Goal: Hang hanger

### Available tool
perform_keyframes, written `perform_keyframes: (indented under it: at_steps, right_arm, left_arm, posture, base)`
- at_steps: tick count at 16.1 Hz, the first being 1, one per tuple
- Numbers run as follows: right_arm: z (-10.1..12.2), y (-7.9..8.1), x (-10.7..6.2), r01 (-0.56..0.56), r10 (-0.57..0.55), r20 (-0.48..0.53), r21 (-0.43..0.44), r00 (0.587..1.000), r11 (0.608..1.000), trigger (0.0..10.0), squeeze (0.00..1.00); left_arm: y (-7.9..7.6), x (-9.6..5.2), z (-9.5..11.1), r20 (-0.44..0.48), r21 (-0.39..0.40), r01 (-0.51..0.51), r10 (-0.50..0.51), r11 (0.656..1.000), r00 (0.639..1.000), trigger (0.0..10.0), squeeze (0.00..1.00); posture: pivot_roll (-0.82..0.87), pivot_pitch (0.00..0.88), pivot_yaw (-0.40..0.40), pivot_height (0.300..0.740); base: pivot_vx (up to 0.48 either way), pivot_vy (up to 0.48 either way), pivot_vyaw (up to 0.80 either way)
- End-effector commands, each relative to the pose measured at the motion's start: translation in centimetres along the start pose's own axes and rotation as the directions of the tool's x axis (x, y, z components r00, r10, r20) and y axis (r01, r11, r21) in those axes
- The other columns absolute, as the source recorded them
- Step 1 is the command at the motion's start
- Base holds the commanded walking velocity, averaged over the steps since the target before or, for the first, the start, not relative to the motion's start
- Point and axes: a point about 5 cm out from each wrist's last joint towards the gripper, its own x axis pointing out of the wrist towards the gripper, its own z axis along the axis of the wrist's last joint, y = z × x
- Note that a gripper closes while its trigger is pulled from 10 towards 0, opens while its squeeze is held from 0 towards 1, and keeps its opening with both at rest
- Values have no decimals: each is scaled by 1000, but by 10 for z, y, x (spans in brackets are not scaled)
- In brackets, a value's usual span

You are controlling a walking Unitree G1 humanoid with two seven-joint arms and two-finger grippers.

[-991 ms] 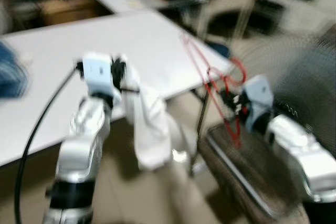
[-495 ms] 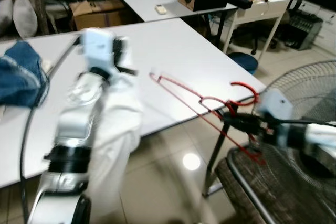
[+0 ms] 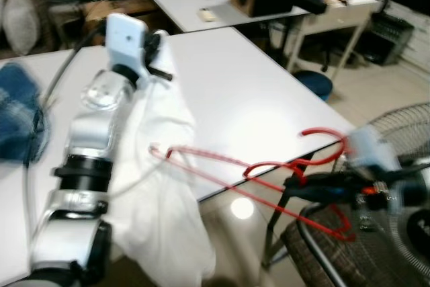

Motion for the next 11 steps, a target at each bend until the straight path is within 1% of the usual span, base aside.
perform_keyframes:
  at_steps: [1,2,3,4,5,6,7,8,9,10,11]
  right_arm:
    - [3,-7,8,22,-23,-18,-51,1000,998,10000,0]
    - [1,-16,17,41,-45,-44,-81,998,996,10000,0]
    - [-1,-32,23,88,-99,-82,-130,992,988,10000,0]
    - [-1,-36,24,97,-111,-91,-144,990,985,10000,0]
    - [3,-55,26,164,-185,-95,-194,978,967,10000,0]
    - [8,-66,27,206,-231,-87,-229,969,951,10000,0]
    - [24,-89,27,291,-320,-52,-298,946,909,10000,0]
    - [45,-110,25,376,-400,10,-357,917,855,10000,0]
    - [78,-130,19,480,-469,132,-401,873,780,10000,0]
    - [116,-143,11,609,-523,313,-423,793,671,10000,0]
    - [140,-149,1,697,-546,439,-367,713,616,10000,0]
  left_arm:
    - [4,-2,20,68,22,28,-30,999,997,10000,0]
    - [0,-6,31,109,19,85,-86,996,990,10000,0]
    - [-1,-15,49,158,25,136,-138,990,978,10000,0]
    - [-1,-17,53,169,27,147,-149,989,974,10000,0]
    - [1,-26,66,207,20,172,-173,985,963,10000,0]
    - [3,-31,73,224,21,183,-183,983,957,10000,0]
    - [10,-41,85,258,20,190,-188,982,948,10000,0]
    - [16,-50,96,286,35,189,-191,981,939,10000,0]
    - [23,-59,108,321,53,170,-178,984,930,10000,0]
    - [31,-66,119,374,57,139,-150,989,915,10000,0]
    - [34,-70,126,411,53,119,-130,992,902,10000,0]
  posture:
    - [-131,0,-24,740]
    - [-128,0,-27,740]
    - [-121,0,-29,740]
    - [-121,0,-29,740]
    - [-114,0,-33,740]
    - [-111,0,-33,740]
    - [-106,0,-35,740]
    - [-99,0,-44,740]
    - [-94,0,-48,740]
    - [-89,0,-55,740]
    - [-84,0,-61,740]
  base:
    - [409,0,0]
    - [412,0,0]
    - [412,0,0]
    - [412,0,0]
    - [409,0,0]
    - [386,0,0]
    - [0,0,0]
    - [0,0,0]
    - [0,0,0]
    - [0,0,0]
    - [0,0,0]
